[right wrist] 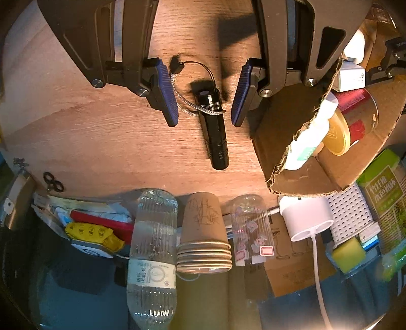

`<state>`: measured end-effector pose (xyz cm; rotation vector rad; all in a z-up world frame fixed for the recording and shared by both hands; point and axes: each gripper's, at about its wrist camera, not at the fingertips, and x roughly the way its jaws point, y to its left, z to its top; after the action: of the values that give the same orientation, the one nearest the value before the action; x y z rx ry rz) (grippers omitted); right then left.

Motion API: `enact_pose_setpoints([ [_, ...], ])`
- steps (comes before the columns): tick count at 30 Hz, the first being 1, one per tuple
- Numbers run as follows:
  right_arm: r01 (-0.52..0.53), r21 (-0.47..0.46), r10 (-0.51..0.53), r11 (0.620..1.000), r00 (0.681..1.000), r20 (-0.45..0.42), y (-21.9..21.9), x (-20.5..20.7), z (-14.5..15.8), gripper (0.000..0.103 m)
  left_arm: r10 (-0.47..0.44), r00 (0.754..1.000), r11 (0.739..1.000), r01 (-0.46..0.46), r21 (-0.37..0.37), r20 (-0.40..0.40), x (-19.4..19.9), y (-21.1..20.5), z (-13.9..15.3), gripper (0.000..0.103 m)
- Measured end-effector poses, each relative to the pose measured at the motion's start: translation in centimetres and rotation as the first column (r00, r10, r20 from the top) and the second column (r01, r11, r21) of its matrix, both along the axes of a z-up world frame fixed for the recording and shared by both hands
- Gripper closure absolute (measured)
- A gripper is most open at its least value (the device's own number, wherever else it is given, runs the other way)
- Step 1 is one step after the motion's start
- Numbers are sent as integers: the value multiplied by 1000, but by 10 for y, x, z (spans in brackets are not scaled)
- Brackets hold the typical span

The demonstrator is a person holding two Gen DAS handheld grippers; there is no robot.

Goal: Organize rigid objects
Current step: 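Move the open right tool over the black flashlight on the desk, then close the right tool around the black flashlight and lift it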

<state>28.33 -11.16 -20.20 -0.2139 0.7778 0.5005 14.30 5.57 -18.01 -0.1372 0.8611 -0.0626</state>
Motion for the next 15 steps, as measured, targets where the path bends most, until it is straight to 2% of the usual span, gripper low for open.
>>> enact_pose_setpoints([
  [9,-23,-48,21,999,999,-39,8,7,-9,57,0,1000,1000,0,0,0,0,0,0,73],
  [12,-28,-67,25,997,998,-52,12,9,-12,64,0,1000,1000,0,0,0,0,0,0,73],
  [14,-31,-75,27,997,998,-49,13,9,-13,74,0,1000,1000,0,0,0,0,0,0,73],
  [15,-32,-76,28,997,998,-48,14,9,-13,75,0,1000,1000,0,0,0,0,0,0,73],
])
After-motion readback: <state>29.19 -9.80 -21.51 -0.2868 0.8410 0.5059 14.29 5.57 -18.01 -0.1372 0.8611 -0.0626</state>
